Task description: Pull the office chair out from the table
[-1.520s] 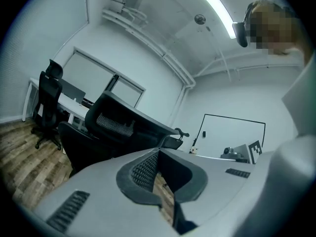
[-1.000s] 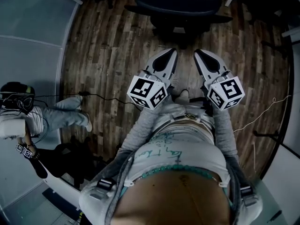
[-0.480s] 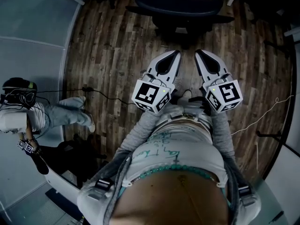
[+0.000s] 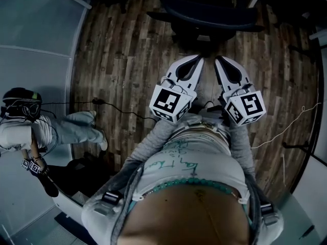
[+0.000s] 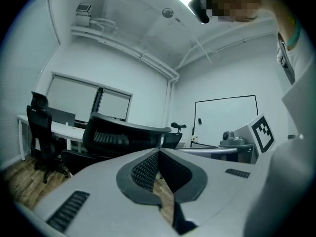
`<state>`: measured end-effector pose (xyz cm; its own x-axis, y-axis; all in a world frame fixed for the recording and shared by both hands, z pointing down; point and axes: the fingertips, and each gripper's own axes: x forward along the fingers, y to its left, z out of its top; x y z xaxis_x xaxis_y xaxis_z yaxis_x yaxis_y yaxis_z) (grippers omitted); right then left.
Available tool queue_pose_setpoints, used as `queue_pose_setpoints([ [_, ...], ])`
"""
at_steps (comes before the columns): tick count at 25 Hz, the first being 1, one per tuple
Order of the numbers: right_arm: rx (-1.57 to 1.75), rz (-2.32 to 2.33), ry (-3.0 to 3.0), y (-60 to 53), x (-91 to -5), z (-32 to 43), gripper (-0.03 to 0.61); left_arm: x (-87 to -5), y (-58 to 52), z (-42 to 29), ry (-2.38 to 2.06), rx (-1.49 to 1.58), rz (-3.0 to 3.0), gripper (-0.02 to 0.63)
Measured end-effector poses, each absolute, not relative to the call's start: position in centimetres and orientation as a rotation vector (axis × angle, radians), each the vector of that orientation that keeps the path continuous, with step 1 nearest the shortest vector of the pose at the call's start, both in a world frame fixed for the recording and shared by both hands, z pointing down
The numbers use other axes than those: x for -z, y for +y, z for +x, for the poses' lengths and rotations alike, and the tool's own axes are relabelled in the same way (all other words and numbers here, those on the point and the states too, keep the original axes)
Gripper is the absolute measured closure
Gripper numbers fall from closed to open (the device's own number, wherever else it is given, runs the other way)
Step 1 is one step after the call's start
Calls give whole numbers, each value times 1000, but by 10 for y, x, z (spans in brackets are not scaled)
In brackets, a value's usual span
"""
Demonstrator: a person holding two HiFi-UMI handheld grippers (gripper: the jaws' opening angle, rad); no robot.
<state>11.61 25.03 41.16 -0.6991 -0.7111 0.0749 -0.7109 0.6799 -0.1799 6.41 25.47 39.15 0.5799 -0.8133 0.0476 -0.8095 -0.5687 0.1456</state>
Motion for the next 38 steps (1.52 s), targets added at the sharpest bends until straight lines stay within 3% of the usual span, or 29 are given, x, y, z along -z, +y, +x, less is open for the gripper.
queue_pose_setpoints([
  [19,231,-1505,2752,229,-410,90,545,-398,217,36,-1166,-7,2777,603],
  [38,249,-1541,2737,241,-411,106,548,-396,230,60,-1099,11,2789,603],
])
